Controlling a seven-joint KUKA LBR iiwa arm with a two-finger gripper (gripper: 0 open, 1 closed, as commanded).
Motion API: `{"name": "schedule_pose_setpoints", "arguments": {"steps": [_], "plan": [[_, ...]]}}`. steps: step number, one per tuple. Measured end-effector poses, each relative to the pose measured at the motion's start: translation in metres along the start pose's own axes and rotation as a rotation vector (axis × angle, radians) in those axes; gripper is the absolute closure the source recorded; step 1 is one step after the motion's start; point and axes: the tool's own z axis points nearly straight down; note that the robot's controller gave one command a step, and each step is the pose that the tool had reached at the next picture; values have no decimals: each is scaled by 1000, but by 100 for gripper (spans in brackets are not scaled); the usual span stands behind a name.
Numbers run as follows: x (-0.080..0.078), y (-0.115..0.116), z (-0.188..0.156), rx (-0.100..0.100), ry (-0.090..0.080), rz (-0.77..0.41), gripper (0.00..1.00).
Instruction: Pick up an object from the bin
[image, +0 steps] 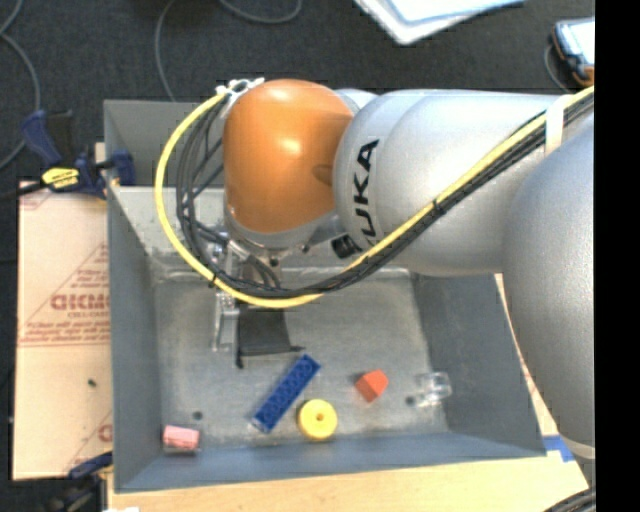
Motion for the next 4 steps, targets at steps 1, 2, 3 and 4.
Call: {"name": "schedule_pose_setpoints", "arguments": {"steps": [1,2,3,4], "plan": [[-2,-2,-5,-2,-8,5,0],[30,-67,63,4,6,-16,0],[5,-66,79,-4,-13,47,0],[-14,-121,159,3,-1,-152,0]]}}
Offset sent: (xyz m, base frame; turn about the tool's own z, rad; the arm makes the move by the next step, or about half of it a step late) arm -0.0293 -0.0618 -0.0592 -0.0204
